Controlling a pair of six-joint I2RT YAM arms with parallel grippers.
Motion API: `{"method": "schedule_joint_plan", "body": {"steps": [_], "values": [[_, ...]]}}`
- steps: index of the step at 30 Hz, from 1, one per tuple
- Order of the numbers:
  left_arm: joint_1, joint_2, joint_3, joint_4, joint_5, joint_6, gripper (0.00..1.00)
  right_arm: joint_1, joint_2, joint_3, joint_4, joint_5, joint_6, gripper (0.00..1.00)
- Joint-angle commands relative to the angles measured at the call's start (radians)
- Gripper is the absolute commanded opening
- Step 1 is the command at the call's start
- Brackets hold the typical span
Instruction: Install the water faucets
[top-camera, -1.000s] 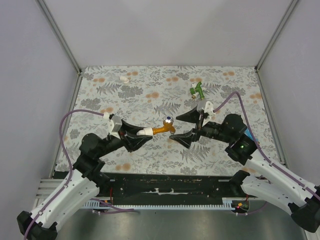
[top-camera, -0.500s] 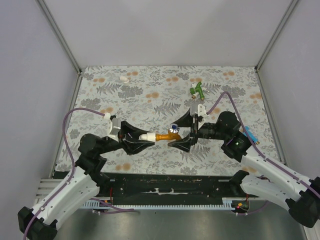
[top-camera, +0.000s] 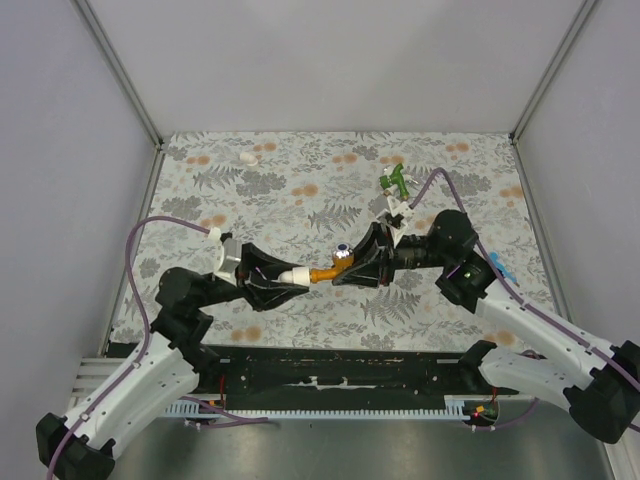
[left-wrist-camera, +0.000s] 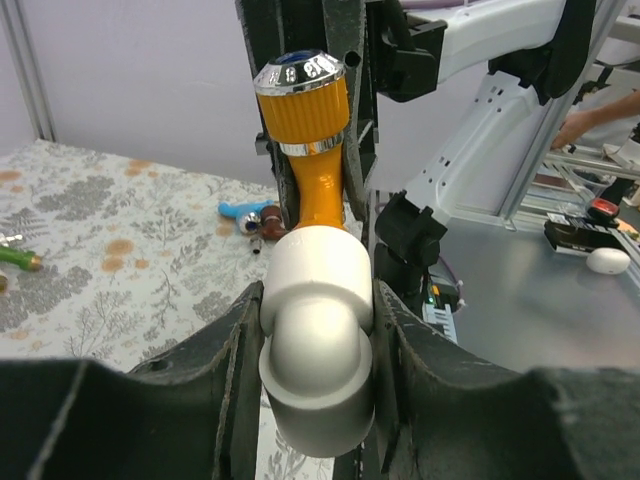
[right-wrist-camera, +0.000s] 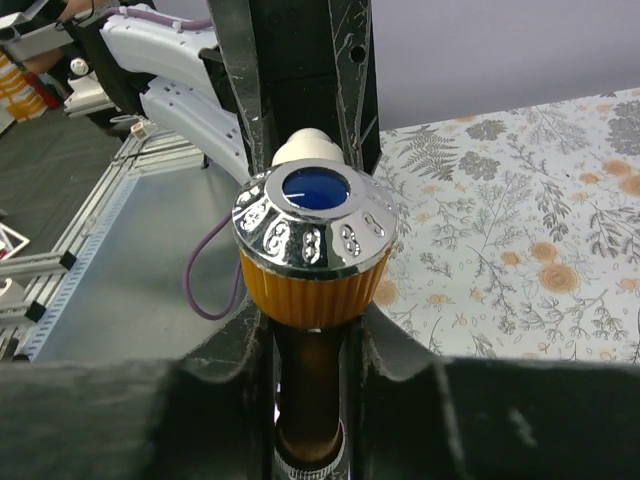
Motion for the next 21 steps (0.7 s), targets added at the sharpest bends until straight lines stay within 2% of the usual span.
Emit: {"method": "schedule_joint_plan", "body": {"steps": [1, 4, 5, 6, 8, 9, 10, 11, 12, 16, 21], "values": [[-0.006, -0.032, 0.04, 0.036, 0.052, 0.082, 0.02, 0.003, 0.058, 0.091, -0.024, -0.097, 0.125, 0.0], [-0.006, -0.067, 0.043, 0.002, 0.038, 0.119, 0.02, 0.003, 0.111, 0.134, -0.085, -0.131, 0.185, 0.0], [-0.006, -0.079, 0.046, -0.019, 0.02, 0.128, 0.05, 0.003, 0.124, 0.14, -0.093, -0.139, 0.193, 0.0], [-0.006, -0.089, 0.051, -0.042, 0.003, 0.139, 0.13, 0.001, 0.125, 0.146, -0.102, -0.137, 0.182, 0.0], [-0.006, -0.107, 0.051, -0.076, -0.042, 0.139, 0.36, 0.0, 0.115, 0.149, -0.141, -0.092, 0.135, 0.0], [-0.006, -0.118, 0.051, -0.094, -0.075, 0.135, 0.5, 0.0, 0.1, 0.152, -0.179, -0.062, 0.091, 0.0], [-0.006, -0.129, 0.051, -0.111, -0.101, 0.127, 0.57, -0.002, 0.086, 0.155, -0.222, -0.027, 0.048, 0.0], [-0.006, -0.138, 0.052, -0.133, -0.131, 0.113, 0.7, -0.002, 0.069, 0.161, -0.257, 0.006, -0.006, 0.0], [-0.007, -0.144, 0.057, -0.159, -0.169, 0.096, 0.79, 0.0, 0.049, 0.161, -0.295, 0.048, -0.055, 0.0], [-0.006, -0.15, 0.081, -0.258, -0.29, -0.034, 0.81, -0.002, -0.037, 0.129, -0.349, 0.223, -0.224, 0.0], [-0.006, -0.1, 0.103, -0.34, -0.384, -0.276, 0.83, 0.0, -0.08, 0.1, -0.337, 0.292, -0.327, 0.0]]}}
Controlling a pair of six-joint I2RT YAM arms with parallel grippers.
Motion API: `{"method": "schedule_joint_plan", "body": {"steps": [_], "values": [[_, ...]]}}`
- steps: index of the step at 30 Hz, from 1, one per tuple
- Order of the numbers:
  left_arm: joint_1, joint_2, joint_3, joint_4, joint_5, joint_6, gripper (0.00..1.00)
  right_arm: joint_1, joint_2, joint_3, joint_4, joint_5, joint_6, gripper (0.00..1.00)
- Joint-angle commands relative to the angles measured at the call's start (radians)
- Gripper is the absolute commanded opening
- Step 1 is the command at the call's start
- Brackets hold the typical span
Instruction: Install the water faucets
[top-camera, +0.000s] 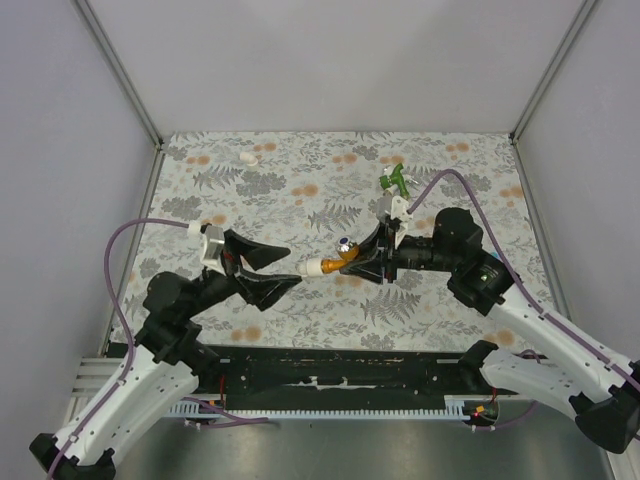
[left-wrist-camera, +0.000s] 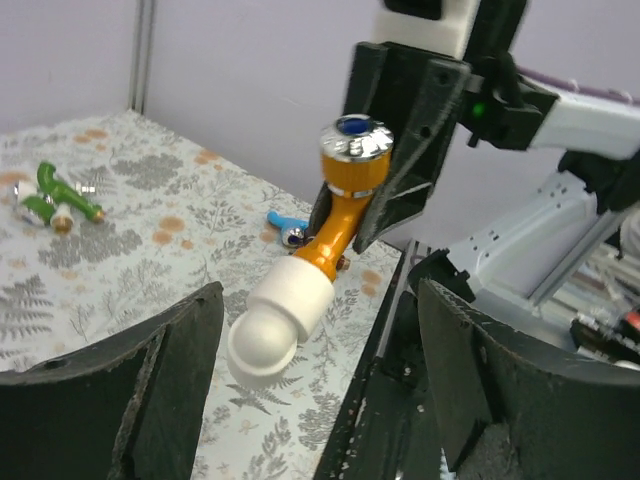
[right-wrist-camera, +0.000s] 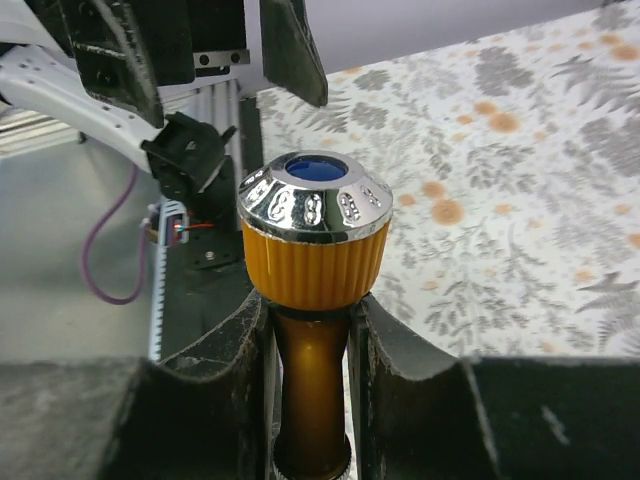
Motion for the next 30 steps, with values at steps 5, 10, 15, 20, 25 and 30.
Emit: {"method": "schedule_joint_plan", "body": {"steps": [5, 10, 15, 20, 25, 30], "values": [[-0.002, 0.097, 0.056, -0.17, -0.187, -0.444, 0.83, -0.001, -0.053, -0.067, 0.129, 0.128, -0.171, 0.0], [-0.002, 0.078, 0.023, -0.13, -0.242, -0.528, 0.8, 0.001, -0.04, -0.114, 0.221, 0.113, -0.182, 0.0], [-0.003, 0.101, -0.006, -0.147, -0.27, -0.577, 0.8, 0.001, -0.032, -0.16, 0.333, 0.105, -0.155, 0.0], [-0.004, 0.138, -0.024, -0.113, -0.252, -0.642, 0.81, 0.001, -0.024, -0.193, 0.414, 0.108, -0.156, 0.0], [-0.004, 0.184, -0.021, -0.104, -0.241, -0.703, 0.81, 0.001, 0.003, -0.22, 0.495, 0.081, -0.145, 0.0], [-0.002, 0.204, -0.039, -0.047, -0.262, -0.786, 0.77, 0.002, 0.042, -0.237, 0.548, 0.084, -0.142, 0.0]]}}
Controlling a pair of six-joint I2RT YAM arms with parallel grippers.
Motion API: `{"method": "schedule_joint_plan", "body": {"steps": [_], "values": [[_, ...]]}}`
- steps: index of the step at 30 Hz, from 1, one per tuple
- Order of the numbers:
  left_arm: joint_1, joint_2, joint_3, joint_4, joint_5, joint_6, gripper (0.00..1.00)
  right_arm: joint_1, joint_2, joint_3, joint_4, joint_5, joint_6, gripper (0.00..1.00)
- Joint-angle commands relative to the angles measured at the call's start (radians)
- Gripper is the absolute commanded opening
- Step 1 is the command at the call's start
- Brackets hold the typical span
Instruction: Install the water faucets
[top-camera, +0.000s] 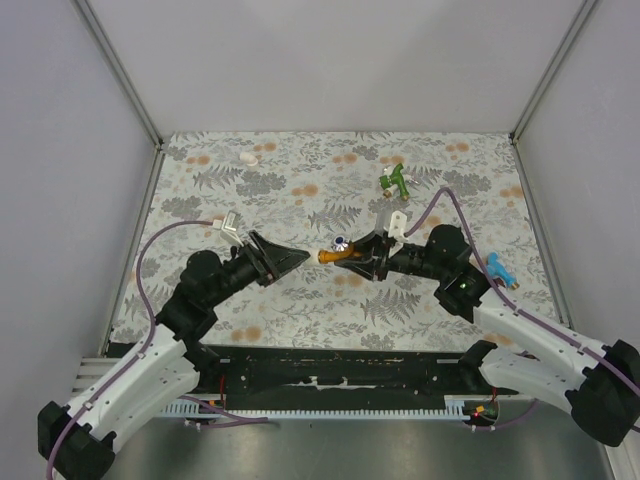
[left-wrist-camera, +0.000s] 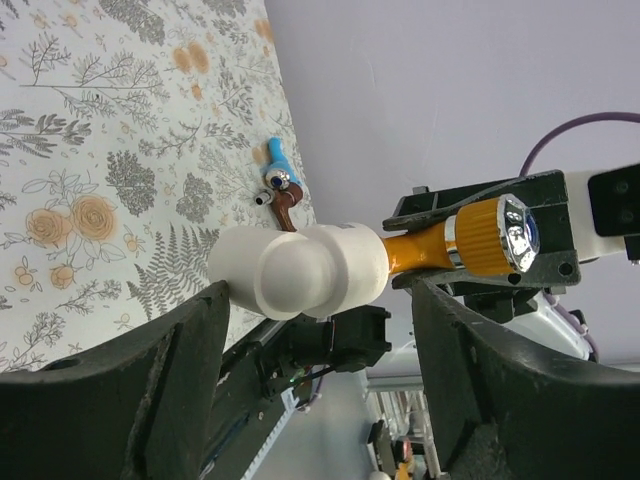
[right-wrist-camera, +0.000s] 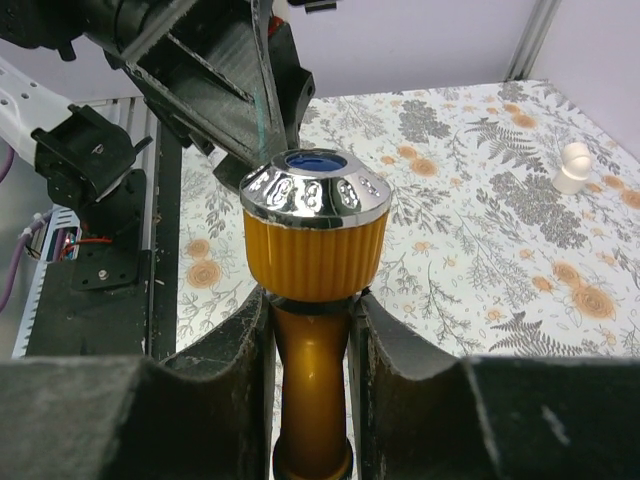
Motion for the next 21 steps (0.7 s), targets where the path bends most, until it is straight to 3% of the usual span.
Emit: {"method": "schedule_joint_plan", "body": {"steps": [1, 10, 21], "values": [[-0.003, 0.012, -0.015, 0.116, -0.009, -0.123, 0.76, 0.002, 0.028, -0.001, 0.142, -0.021, 0.008, 0.0], [-0.003, 0.025, -0.081, 0.143, -0.074, -0.225, 0.79, 0.015, 0.023, -0.031, 0.205, 0.004, 0.003, 0.0], [-0.003, 0.05, -0.113, 0.2, -0.058, -0.32, 0.86, 0.018, -0.005, -0.07, 0.267, 0.038, 0.011, 0.0]]}}
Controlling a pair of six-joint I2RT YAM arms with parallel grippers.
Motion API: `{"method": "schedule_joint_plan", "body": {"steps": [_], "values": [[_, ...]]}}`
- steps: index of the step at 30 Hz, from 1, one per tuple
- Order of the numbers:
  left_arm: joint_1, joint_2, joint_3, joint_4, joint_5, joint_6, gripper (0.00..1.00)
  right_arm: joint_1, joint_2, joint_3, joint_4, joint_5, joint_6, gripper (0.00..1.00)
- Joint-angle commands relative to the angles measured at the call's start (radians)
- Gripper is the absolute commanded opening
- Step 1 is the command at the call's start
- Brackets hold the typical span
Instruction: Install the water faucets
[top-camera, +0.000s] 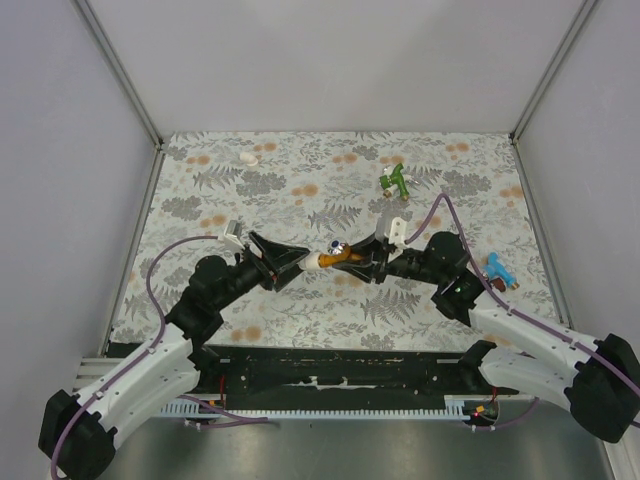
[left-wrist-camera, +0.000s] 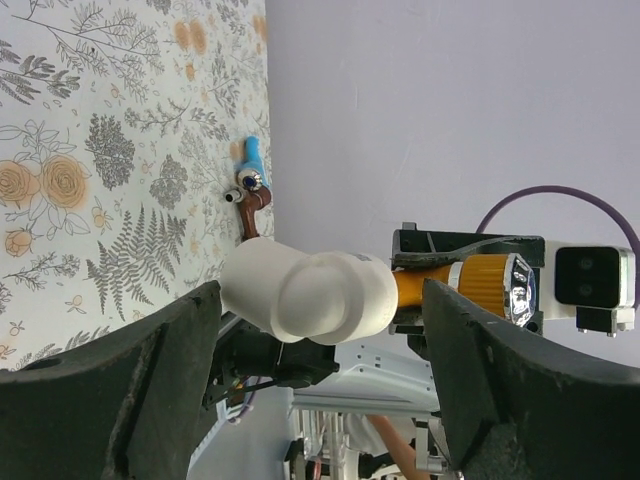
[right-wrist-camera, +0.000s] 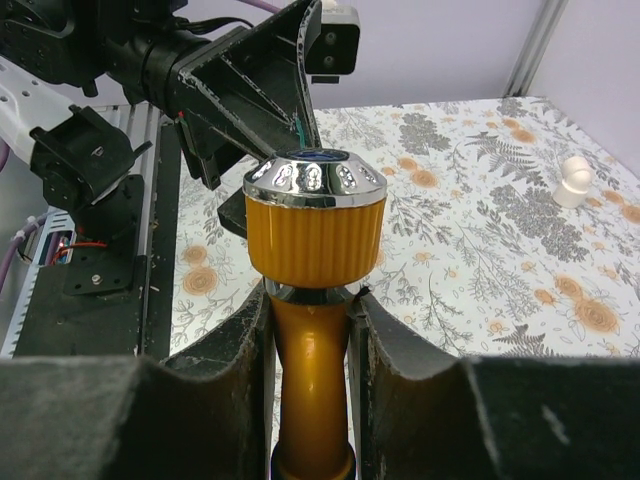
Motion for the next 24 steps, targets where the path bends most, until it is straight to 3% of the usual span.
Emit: {"method": "schedule_joint_plan", "body": {"steps": [1, 11, 24], "values": [[-0.004, 0.003, -0.006, 0.071, -0.002, -0.061, 0.86, 0.006, -0.04, -0.006, 0.121, 0.032, 0.003, 0.0], [-0.004, -0.001, -0.043, 0.112, -0.016, -0.094, 0.87, 0.006, -0.064, -0.041, 0.201, 0.058, 0.037, 0.0], [-0.027, 0.028, -0.04, 0.21, 0.003, -0.167, 0.85, 0.007, 0.041, -0.078, 0.425, 0.021, 0.147, 0.0]]}}
